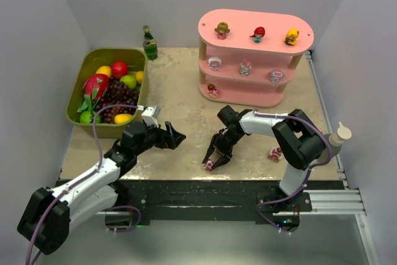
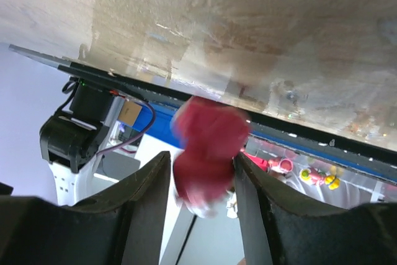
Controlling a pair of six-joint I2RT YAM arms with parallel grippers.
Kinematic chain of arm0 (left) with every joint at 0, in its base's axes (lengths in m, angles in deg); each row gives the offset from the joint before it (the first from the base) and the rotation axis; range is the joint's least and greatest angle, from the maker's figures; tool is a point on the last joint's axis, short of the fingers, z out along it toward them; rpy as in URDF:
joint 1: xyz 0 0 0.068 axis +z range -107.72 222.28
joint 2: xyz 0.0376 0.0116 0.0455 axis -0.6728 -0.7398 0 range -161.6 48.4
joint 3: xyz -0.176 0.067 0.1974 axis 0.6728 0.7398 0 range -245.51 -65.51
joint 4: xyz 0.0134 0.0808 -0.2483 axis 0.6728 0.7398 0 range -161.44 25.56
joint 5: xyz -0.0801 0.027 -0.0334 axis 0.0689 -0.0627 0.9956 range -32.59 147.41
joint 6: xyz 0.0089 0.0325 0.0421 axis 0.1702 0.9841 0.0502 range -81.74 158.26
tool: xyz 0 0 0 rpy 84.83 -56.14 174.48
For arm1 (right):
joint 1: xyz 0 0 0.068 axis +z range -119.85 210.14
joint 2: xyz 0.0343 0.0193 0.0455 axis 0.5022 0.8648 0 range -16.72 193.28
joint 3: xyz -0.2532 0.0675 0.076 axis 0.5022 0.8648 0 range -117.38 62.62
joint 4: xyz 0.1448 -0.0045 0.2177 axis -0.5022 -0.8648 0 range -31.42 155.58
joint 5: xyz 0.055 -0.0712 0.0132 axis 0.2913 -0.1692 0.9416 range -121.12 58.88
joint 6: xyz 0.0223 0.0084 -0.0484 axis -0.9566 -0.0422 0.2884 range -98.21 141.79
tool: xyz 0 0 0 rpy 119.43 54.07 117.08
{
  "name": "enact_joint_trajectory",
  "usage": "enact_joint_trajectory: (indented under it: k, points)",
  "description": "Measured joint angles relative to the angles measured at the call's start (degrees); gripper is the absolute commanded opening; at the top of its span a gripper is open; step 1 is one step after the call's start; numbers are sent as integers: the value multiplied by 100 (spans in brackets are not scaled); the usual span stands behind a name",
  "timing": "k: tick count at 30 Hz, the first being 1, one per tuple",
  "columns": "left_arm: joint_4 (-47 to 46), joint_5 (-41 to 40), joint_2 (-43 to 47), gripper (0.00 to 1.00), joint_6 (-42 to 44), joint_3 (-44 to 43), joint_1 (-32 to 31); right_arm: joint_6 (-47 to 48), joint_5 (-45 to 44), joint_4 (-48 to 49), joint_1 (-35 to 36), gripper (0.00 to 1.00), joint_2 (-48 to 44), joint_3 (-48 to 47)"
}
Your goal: Place and organize the plastic toys onto the shelf
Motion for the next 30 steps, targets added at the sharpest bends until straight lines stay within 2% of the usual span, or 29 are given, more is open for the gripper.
enact_joint_trajectory:
  k: [11,16,25,30]
  points:
    - [-15,-92,-20,99,4,17,0,129,-264,-483,0,54,262,-420]
    - [-114,-96,-20,99,9,94,0,254,-474,-627,0,61,249,-702]
    - [-756,160,-365,96,13,437,-120,494,-1040,-734,0,66,-745,-778]
    - [-1071,201,-800,86,22,468,-404,662,-1486,-393,0,59,-1600,-444]
